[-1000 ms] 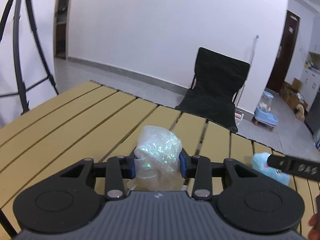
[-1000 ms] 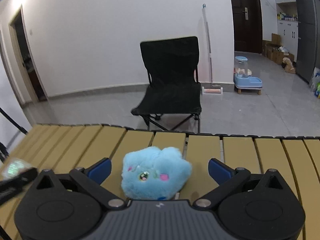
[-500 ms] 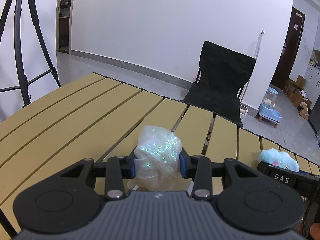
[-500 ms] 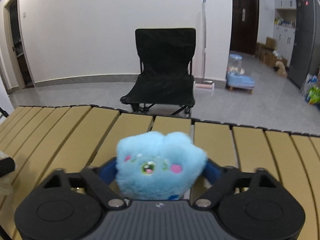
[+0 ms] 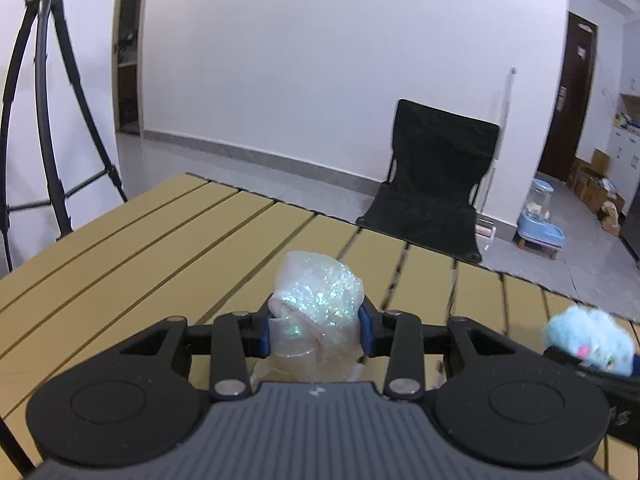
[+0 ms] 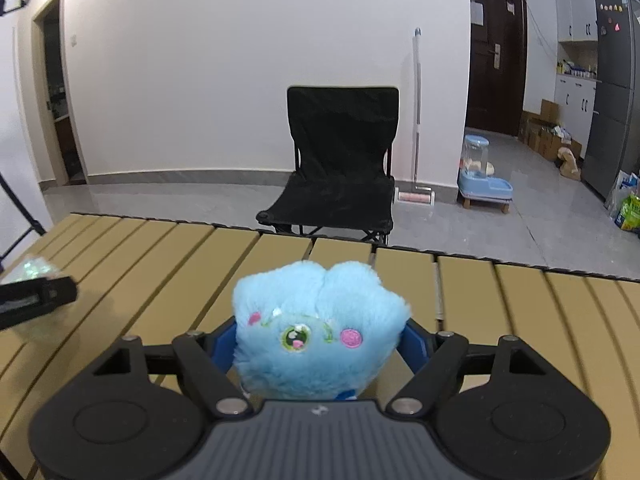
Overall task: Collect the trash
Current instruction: 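Lift the clear bag and blue plush off the table with both tools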
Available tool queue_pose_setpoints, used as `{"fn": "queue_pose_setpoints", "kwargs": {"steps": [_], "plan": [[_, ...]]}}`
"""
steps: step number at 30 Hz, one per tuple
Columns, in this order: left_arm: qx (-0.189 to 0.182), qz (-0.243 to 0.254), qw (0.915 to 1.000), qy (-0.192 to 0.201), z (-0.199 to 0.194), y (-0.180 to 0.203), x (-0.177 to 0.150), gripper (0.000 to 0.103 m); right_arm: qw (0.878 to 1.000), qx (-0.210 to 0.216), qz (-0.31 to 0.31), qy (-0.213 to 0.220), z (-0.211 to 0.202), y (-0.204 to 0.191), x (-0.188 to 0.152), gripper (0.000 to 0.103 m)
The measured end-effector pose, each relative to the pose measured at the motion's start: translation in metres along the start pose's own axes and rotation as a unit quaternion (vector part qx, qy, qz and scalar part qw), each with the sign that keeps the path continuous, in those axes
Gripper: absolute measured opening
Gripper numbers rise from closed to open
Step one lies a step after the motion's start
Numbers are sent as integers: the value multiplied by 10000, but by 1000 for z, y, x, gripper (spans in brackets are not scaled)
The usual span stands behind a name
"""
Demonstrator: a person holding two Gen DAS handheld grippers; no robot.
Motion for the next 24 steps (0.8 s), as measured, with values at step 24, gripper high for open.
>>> {"fn": "queue_pose_setpoints", "kwargs": {"steps": [24], "plan": [[-750, 379, 9964, 110, -226, -1, -58, 38, 9977, 110, 304, 603, -272, 41, -111, 78]]}}
Point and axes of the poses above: each gripper's, at about its wrist camera, not at the fingertips, and z roughly the way its jaws point, y to its right, x to its top, the point moved 10 cm from there along z, roughly the way its jaws point, and after that the axes turned 8 degrees about -y, right-handed, at the moved point
